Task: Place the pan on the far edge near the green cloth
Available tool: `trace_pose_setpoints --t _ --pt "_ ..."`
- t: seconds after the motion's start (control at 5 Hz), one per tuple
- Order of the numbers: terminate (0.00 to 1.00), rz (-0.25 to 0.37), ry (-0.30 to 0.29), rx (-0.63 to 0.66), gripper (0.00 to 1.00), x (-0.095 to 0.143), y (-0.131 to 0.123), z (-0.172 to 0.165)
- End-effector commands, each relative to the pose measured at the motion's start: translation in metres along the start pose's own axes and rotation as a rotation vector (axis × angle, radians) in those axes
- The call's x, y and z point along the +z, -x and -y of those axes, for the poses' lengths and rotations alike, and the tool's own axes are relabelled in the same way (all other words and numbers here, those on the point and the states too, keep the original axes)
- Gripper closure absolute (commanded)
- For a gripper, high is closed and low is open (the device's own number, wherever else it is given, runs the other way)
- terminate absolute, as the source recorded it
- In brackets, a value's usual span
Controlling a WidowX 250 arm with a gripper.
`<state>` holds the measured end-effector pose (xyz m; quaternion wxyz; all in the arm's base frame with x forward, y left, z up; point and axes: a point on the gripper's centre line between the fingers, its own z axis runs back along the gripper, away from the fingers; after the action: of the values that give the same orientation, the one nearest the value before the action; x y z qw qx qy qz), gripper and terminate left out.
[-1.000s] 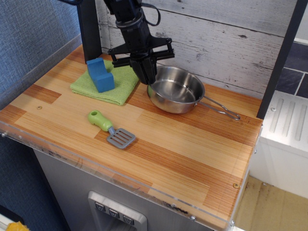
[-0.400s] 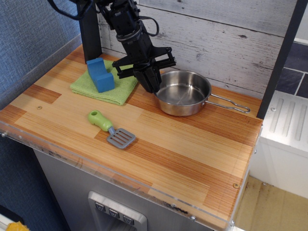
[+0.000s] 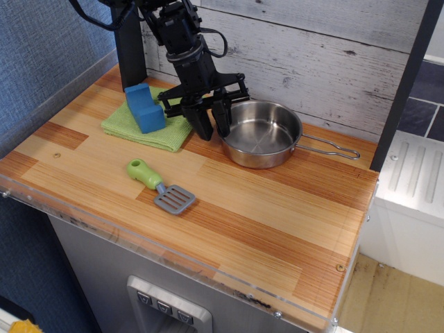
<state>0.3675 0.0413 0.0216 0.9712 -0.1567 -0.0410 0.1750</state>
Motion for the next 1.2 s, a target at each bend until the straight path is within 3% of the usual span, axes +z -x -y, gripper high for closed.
trace_pose_setpoints --t 0.0,0.4,0.8,1.0 --pt "0.0 0.067 0.022 -0.028 0.0 0.023 0.001 0.007" --pt "0.0 0.137 0.06 -0.034 0.0 0.058 0.004 0.019" --pt "0.0 0.167 -0.032 -0.043 0.0 0.098 0.018 0.029" --pt "0.0 0.167 -0.032 -0.043 0.0 0.098 0.018 0.029"
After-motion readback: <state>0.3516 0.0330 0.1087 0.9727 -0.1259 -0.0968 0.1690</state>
